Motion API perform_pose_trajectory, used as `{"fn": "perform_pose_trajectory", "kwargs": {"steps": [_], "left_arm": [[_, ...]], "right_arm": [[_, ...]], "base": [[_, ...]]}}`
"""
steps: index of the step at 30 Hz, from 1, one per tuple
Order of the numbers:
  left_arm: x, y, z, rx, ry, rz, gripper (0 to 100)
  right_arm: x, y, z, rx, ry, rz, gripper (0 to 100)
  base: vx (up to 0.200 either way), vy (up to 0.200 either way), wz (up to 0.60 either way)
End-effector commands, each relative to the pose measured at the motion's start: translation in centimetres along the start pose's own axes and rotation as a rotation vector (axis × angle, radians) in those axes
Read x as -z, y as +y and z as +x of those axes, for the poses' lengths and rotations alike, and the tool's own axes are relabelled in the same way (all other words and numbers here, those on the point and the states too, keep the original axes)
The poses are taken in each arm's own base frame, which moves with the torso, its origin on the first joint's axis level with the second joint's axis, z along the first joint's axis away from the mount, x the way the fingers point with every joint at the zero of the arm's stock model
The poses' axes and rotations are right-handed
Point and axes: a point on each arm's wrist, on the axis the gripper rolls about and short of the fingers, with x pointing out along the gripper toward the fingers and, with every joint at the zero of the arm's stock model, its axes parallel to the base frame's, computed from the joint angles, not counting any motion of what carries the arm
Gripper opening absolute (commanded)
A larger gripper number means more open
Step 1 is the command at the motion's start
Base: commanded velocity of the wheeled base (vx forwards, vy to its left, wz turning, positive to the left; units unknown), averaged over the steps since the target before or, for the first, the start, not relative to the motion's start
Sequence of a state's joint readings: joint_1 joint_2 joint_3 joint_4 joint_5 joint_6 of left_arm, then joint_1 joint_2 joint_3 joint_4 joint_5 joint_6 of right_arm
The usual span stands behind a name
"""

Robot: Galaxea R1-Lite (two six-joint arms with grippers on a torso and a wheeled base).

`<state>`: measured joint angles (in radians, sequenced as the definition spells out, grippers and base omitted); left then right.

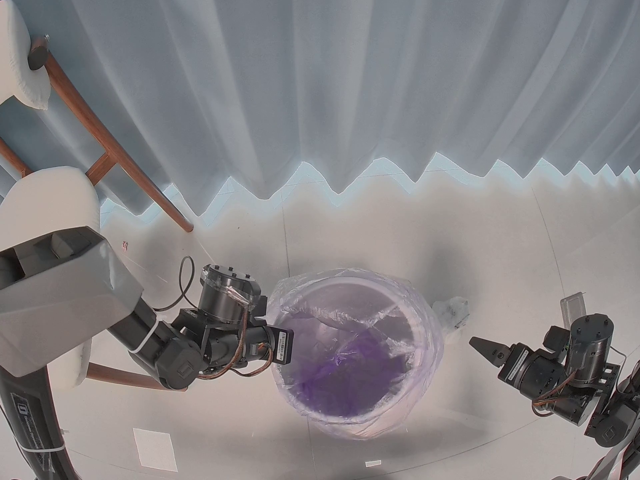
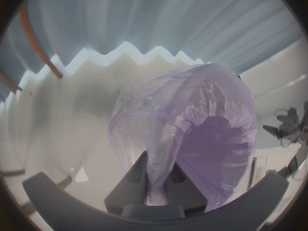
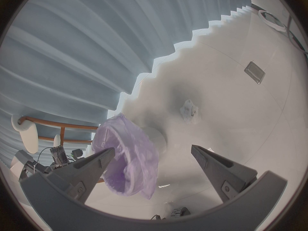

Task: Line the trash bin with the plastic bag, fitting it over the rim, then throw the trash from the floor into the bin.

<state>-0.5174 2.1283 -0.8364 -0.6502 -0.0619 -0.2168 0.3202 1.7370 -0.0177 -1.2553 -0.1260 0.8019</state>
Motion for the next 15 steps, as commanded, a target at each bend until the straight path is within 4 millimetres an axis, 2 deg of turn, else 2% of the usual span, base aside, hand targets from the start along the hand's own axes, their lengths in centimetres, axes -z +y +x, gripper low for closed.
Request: {"fn": "perform_pose_trajectory", "kwargs": {"steps": [1,7,12,15], "left_arm": [[-1.2,1.7,-0.1,0.033,-0.008,0.093,0],[-1.6,4.0,1.4,0.002,0.038,0.228,0],[-2.1,6.6,3.9,-0.039,0.036,0.309,0],[-2.4,7.0,5.0,-0.047,0.026,0.311,0]], "right_arm": [[0.3,-0.4,-0.3,0.019,0.019,-0.003,100],[0.4,-0.4,-0.3,0.021,0.023,-0.001,100],[0.4,-0.4,-0.3,0.022,0.026,0.016,100],[0.4,-0.4,-0.3,0.02,0.024,0.019,100]], "base": [[0.0,0.0,0.0],[0.0,0.0,0.0],[0.0,0.0,0.0],[0.0,0.0,0.0]]}}
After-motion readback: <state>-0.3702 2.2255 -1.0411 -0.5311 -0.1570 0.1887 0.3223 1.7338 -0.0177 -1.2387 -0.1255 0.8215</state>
